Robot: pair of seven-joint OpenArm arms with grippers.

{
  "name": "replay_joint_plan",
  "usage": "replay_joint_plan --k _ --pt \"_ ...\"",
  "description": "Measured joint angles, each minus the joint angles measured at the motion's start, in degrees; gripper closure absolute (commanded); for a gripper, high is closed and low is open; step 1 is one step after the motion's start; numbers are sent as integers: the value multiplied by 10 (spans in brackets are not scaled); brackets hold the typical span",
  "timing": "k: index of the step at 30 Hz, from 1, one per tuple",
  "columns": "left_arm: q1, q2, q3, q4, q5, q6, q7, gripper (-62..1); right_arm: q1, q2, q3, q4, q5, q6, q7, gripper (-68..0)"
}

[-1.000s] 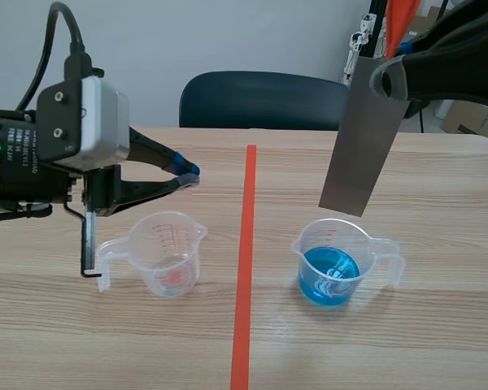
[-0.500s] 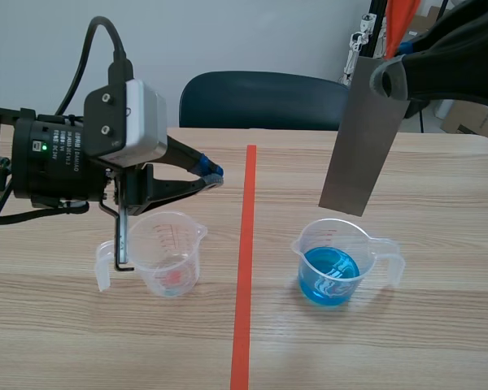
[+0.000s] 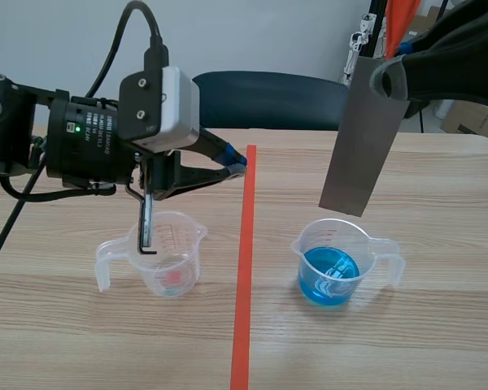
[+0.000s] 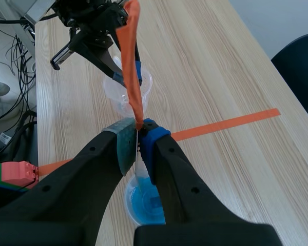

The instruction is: Do the redox reaction experiment. move the plate over the blue solution

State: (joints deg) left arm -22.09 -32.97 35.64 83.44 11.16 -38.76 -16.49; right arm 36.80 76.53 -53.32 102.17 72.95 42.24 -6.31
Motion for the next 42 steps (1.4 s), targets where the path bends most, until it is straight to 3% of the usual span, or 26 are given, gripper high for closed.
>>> replay_joint_plan --k 42 --pt "-6 15 2 0 0 -10 -26 -36 0 0 0 0 2 0 0 -4"
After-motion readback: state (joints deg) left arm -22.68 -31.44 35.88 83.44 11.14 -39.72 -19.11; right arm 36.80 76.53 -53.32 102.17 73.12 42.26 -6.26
